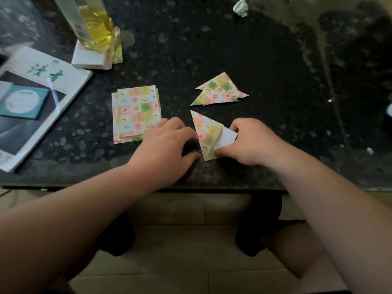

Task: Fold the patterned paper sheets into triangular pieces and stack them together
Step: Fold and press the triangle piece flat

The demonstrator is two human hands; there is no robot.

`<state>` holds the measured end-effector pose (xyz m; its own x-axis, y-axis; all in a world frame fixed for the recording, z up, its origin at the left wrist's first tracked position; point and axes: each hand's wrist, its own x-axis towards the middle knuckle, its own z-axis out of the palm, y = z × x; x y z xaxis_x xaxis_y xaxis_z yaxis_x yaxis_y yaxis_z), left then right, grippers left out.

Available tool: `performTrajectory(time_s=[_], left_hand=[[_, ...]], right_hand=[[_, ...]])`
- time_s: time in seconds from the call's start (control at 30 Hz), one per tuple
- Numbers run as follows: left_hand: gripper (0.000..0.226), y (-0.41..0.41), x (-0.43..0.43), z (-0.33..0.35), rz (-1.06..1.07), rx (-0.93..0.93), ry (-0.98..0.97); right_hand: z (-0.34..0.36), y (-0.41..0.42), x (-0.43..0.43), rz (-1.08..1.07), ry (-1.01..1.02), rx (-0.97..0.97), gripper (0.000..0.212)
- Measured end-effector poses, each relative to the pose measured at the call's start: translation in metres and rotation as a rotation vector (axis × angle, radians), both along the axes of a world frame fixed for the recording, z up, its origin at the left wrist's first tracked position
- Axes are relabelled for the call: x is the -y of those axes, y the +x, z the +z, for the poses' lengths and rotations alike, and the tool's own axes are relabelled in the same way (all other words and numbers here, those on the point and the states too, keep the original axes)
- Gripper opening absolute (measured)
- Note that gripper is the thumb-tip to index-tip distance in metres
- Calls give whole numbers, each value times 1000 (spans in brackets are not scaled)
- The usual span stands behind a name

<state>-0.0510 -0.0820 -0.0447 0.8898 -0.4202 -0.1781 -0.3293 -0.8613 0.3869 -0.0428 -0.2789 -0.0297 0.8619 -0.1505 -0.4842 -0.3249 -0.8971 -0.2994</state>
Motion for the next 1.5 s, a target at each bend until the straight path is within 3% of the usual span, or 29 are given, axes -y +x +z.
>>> performTrajectory(time_s=[0.1,0.2,0.27,0.37,0.43,0.53,0.73,0.83,0.97,1.13,1.23,1.4,1.5], left_hand=[[44,-3,3,-5,-39,-50,0],[58,-1,2,-3,86,-158,-178],[64,2,3,4,277,-396,-466],[47,9,6,16,600,-765,-1036],[28,13,8,22,671,-793,-1146],[11,15,7,21,703,-721,-1055],[18,14,1,23,542,-565,-745],[25,12,0,22,448,-508,-658],[12,11,-2,16,416,-453,-619],[35,9,-10,16,231,-493,-483],[38,4,-15,13,86,-294,-353],[14,3,-21,-4,-90,91,-276],[11,-2,-20,-11,-188,215,-196]], right_hand=[[2,2,4,-40,97,11,21],[7,-2,7,-384,586,-25,12],[10,-6,8,-539,843,-6,11],[14,-12,5,-603,1037,34,13],[14,-16,0,-594,1081,28,14],[13,-19,-3,-530,1046,-16,14],[20,-11,7,-486,999,24,32],[13,-9,8,-428,842,72,37],[6,-14,3,-357,686,151,35],[-1,-19,0,-497,639,208,25],[-3,-20,1,-510,654,179,18],[-5,-22,4,-385,651,101,12],[-5,-23,12,-71,338,102,7]])
